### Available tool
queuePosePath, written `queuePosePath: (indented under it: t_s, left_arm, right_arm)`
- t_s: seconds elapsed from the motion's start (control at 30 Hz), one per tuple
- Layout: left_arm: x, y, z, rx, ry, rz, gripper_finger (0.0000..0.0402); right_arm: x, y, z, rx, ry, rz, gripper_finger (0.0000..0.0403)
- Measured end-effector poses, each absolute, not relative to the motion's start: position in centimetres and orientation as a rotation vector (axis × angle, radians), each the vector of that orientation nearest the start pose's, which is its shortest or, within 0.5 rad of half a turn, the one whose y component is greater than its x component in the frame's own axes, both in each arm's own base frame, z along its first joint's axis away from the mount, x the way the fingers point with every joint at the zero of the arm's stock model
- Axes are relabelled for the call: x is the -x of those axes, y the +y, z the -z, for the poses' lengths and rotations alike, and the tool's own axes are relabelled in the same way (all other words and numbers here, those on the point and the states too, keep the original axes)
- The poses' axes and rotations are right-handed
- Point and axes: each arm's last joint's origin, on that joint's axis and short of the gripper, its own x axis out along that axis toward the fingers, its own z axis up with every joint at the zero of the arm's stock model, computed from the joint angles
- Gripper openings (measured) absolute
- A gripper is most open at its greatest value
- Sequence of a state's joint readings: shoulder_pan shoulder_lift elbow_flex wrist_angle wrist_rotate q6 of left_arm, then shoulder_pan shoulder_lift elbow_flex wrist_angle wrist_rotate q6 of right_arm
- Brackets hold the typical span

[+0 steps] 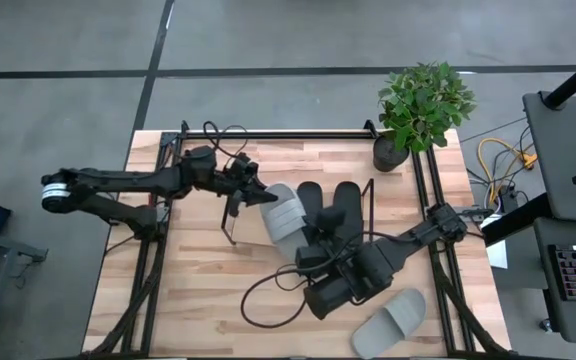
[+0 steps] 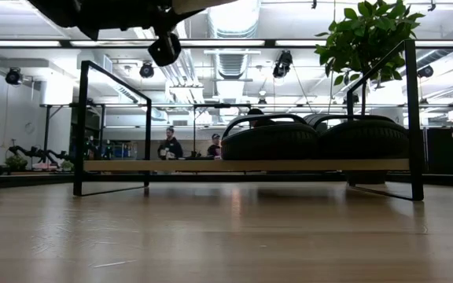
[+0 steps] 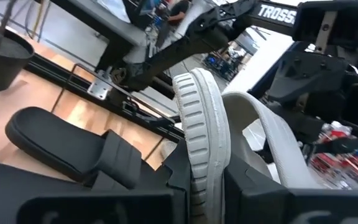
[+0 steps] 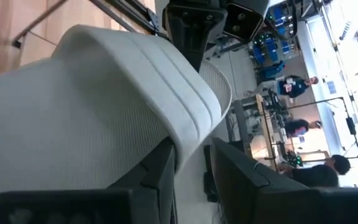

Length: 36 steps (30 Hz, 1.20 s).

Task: Pick and place slides into the shelf
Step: Put the left gray slides on the shelf

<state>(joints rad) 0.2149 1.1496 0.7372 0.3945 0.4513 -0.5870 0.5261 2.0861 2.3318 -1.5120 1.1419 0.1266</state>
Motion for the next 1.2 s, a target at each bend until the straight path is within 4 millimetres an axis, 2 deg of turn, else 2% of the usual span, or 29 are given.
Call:
queuePosePath:
  t_s: [0.33,0.5,0.63,0.87,1.03,1.2]
  left_arm:
    - [-22.3,5.6,-30.3,0.610,0.198,0.250,0.0017]
    - [-21.4,6.0,-30.9,0.611,0.192,0.308,0.0017]
    - [-21.1,6.2,-31.0,0.622,0.195,0.329,0.0017]
    - [-21.4,6.3,-30.5,0.664,0.229,0.328,0.0016]
    - [-21.4,6.2,-30.4,0.671,0.245,0.356,0.0016]
    - [-21.4,6.2,-30.3,0.673,0.251,0.363,0.0016]
  right_arm:
    - [-34.2,19.6,-38.3,0.817,0.764,0.537,0.0091]
    - [-33.9,20.9,-38.3,0.763,0.762,0.451,0.0086]
    - [-34.7,22.0,-38.0,0.728,0.739,0.371,0.0090]
    - [-36.7,23.5,-36.1,1.009,0.763,0.264,0.0090]
    - [-37.8,23.0,-35.3,1.148,0.776,0.372,0.0084]
    - [-39.0,21.6,-35.4,1.108,0.776,0.403,0.0087]
